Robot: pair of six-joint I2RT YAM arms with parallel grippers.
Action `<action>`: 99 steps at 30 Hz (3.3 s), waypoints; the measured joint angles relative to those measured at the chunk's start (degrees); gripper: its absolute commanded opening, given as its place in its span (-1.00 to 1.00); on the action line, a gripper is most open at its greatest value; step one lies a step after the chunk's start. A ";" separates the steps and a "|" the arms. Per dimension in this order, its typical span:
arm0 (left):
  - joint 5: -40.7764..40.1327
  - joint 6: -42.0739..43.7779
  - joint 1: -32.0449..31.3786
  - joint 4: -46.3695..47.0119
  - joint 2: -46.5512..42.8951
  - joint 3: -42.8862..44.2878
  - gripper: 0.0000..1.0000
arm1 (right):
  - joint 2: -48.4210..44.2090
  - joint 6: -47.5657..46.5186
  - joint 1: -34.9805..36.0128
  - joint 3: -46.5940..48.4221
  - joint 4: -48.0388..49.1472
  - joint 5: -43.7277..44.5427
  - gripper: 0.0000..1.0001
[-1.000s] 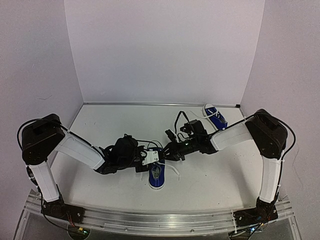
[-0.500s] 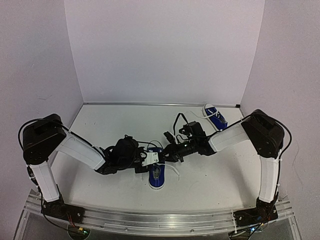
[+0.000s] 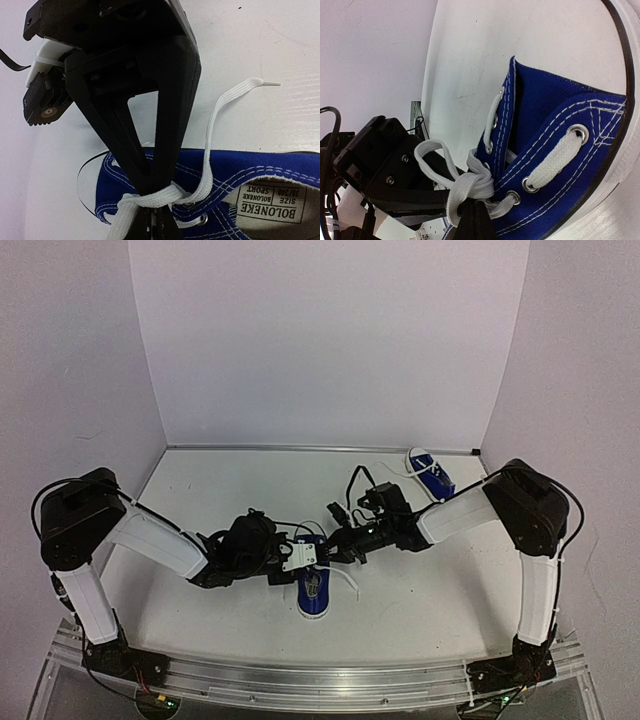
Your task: Tie the shoes
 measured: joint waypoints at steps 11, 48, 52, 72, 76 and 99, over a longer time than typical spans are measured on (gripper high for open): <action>-1.42 0.20 -0.37 -0.04 -0.41 0.00 -0.77 | -3.47 -0.20 -0.71 -1.72 -0.12 2.59 -1.00; -1.83 0.44 -0.37 -0.02 -0.38 0.02 -0.99 | -1.21 0.13 -1.20 -0.83 -0.81 0.67 -0.63; -1.80 0.44 -0.37 -0.01 -0.31 0.04 -1.00 | -1.19 0.16 -1.15 -0.25 -0.80 0.30 -0.62; -1.81 0.44 -0.42 0.07 0.49 0.59 -1.00 | 0.21 1.42 -0.76 0.17 -0.29 -0.92 -0.69; -1.81 0.44 -0.42 0.07 0.49 0.59 -1.00 | 0.19 1.42 -0.77 0.15 -0.28 -0.90 -0.69; -1.79 0.44 -0.42 0.10 0.49 0.59 -1.00 | -1.59 2.25 -1.75 -2.24 0.32 -0.22 -0.69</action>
